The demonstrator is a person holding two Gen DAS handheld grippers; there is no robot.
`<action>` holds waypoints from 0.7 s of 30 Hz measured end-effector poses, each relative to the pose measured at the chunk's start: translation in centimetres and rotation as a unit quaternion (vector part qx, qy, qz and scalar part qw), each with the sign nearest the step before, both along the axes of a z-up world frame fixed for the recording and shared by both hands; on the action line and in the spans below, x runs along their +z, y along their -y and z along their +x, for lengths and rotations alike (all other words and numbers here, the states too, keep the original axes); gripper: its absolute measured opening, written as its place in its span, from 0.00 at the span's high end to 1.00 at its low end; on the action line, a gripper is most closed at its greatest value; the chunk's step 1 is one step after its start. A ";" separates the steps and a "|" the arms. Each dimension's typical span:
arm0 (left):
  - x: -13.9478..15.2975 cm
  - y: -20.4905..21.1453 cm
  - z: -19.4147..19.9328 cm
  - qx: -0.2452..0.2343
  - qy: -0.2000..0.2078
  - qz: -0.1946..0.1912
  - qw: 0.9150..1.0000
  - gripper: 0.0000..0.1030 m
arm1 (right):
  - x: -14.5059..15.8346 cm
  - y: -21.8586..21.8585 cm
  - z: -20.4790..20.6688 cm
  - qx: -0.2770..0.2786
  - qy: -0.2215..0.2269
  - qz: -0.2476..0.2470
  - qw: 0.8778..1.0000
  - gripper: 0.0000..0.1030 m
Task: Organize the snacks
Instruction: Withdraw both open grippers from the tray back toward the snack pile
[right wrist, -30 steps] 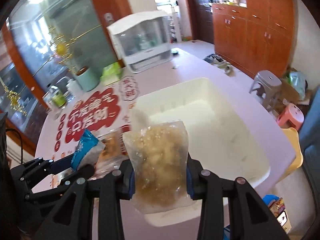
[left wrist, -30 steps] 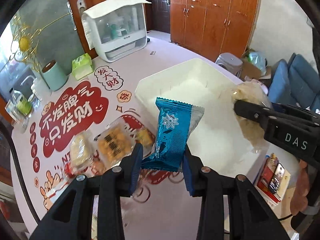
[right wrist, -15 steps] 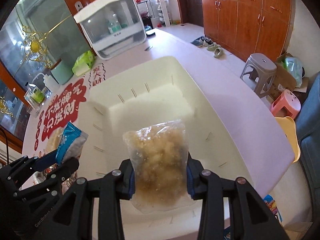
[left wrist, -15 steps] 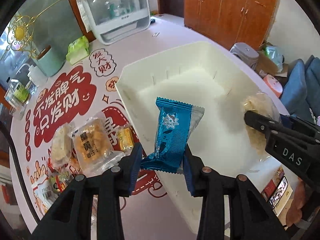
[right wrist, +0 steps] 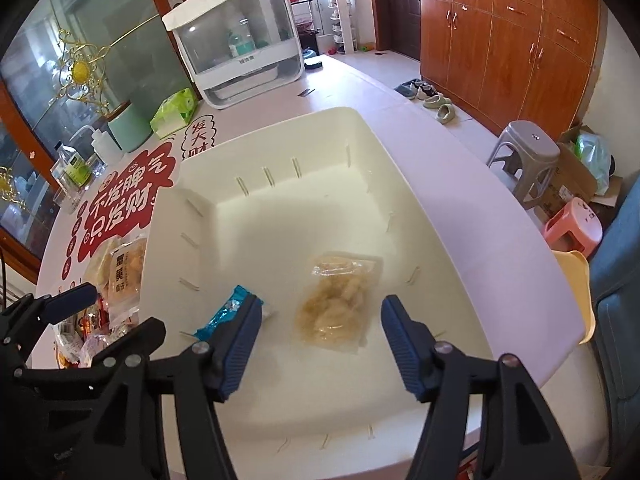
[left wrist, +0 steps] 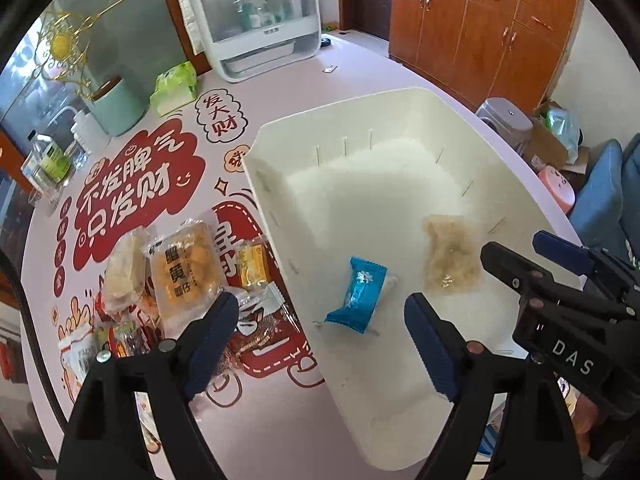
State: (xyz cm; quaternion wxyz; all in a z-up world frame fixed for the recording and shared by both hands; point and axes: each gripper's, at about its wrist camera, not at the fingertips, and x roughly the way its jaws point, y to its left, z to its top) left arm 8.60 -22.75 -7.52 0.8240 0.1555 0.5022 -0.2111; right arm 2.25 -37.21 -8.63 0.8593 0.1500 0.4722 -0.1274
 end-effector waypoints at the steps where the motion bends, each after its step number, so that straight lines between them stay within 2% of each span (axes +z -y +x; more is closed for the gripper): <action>1: 0.1 -0.2 -0.2 0.002 0.001 -0.004 1.000 0.18 | 0.0 -0.1 -0.1 0.002 0.000 0.001 1.000 0.38; 6: 0.9 -1.1 -1.4 0.005 0.026 -0.015 1.000 0.18 | 0.4 -0.6 -0.5 0.009 0.009 0.006 1.000 0.38; 13: 1.8 -2.2 -2.2 0.008 0.020 -0.033 0.999 0.18 | 1.1 -1.4 -1.1 0.010 0.025 0.005 1.000 0.38; 21: 2.6 -3.9 -3.0 0.015 0.029 -0.041 0.999 0.18 | 2.3 -3.4 -1.7 0.010 0.037 -0.043 0.998 0.38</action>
